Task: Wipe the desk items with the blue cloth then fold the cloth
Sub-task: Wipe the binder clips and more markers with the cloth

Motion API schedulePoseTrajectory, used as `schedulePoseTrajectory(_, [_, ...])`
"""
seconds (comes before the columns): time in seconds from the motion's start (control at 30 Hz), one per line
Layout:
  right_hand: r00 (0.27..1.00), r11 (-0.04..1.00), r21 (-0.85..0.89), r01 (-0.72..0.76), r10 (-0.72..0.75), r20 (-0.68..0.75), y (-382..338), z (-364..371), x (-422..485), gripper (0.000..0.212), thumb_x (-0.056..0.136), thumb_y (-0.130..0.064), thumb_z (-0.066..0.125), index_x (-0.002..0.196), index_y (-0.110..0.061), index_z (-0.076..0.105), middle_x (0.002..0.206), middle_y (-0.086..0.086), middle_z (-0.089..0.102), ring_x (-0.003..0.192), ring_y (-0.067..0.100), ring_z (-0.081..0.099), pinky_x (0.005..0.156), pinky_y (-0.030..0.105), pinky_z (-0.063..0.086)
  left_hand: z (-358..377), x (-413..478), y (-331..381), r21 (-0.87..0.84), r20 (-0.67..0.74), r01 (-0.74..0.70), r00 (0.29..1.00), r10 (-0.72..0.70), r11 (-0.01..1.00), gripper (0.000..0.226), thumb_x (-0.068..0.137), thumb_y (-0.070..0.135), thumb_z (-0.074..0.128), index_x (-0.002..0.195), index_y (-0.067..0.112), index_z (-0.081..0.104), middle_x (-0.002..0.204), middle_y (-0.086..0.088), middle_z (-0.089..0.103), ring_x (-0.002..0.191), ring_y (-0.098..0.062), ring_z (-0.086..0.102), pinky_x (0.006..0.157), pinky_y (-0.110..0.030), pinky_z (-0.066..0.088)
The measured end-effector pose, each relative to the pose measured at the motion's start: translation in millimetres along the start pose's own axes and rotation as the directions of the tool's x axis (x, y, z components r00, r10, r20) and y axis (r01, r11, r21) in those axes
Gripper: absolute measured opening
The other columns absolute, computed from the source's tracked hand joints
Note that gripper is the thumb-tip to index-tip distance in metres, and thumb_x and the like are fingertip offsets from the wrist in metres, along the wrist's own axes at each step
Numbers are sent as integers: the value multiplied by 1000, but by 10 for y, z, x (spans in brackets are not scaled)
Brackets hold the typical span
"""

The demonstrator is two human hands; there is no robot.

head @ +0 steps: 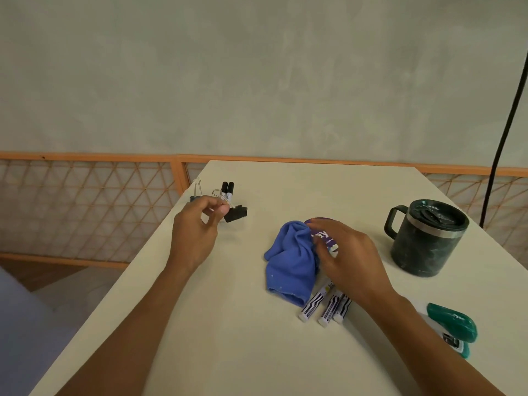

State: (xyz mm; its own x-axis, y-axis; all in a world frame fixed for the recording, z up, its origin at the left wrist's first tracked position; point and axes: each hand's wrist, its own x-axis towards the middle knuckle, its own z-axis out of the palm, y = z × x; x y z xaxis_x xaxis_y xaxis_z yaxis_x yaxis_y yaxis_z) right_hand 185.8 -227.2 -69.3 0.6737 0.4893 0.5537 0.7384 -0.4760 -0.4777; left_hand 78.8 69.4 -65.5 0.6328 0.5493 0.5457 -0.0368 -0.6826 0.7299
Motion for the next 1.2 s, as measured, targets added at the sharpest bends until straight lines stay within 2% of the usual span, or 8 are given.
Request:
schedulePoseTrajectory(0.23, [975,959,-248,135,-173,-136,5,51,-43,42,81,-3,89,120,-4,74,101,10,79,76,32,76,69,38,59,-332,210,-256,36,-161,34,987,-28,999,4,94,33,82,97,31,80,97,19,75,89,0,65,82,-15,46])
schedulePoseTrajectory(0.37, [962,940,-249,236,-262,-76,-36,199,-74,43,85,-1,82,127,-5,71,116,10,78,93,33,78,81,42,58,-441,338,-490,73,-230,65,972,-46,995,12,94,32,82,100,22,83,98,10,77,84,-3,65,76,-5,42])
schedulePoseTrajectory(0.47, [967,938,-249,242,-254,-17,-54,219,-49,39,96,-12,62,135,-10,69,131,5,73,110,30,74,95,45,56,-455,405,-644,65,-246,101,966,-82,993,15,95,36,81,102,24,84,99,8,77,84,-7,67,81,-19,51])
schedulePoseTrajectory(0.53, [968,936,-253,244,-250,6,-57,221,-47,38,97,-11,59,133,-11,70,128,3,75,107,29,74,92,46,57,-455,452,-712,80,-253,100,965,-77,992,19,95,39,80,105,24,84,100,8,79,87,-12,70,83,-28,54])
schedulePoseTrajectory(0.7, [977,942,-262,211,-208,41,-48,248,-50,41,91,-1,73,130,-13,72,124,1,76,102,28,75,85,44,58,-444,633,-803,109,-292,124,952,-88,986,27,92,49,80,109,30,86,100,11,79,92,-8,68,82,-16,47])
schedulePoseTrajectory(0.83, [975,944,-243,221,-219,35,-68,258,-61,40,91,-2,74,129,-13,73,125,0,76,104,28,75,85,44,58,-396,711,-929,151,-265,161,957,-117,975,25,91,53,79,109,36,84,100,10,80,99,-11,72,93,-39,58])
schedulePoseTrajectory(0.9, [975,945,-242,220,-220,27,-91,250,-70,40,90,-2,74,128,-14,74,124,-1,77,102,28,75,84,41,57,-370,733,-921,172,-267,171,956,-121,970,24,90,54,79,109,40,84,103,10,80,102,-11,72,92,-41,60])
schedulePoseTrajectory(1.2, [978,959,-192,207,-209,10,-8,284,-56,36,100,-28,53,129,-20,74,121,-5,77,100,22,75,91,33,49,-124,865,-847,324,-266,209,956,-124,923,11,90,43,84,98,36,86,109,3,78,112,-21,65,85,-37,53])
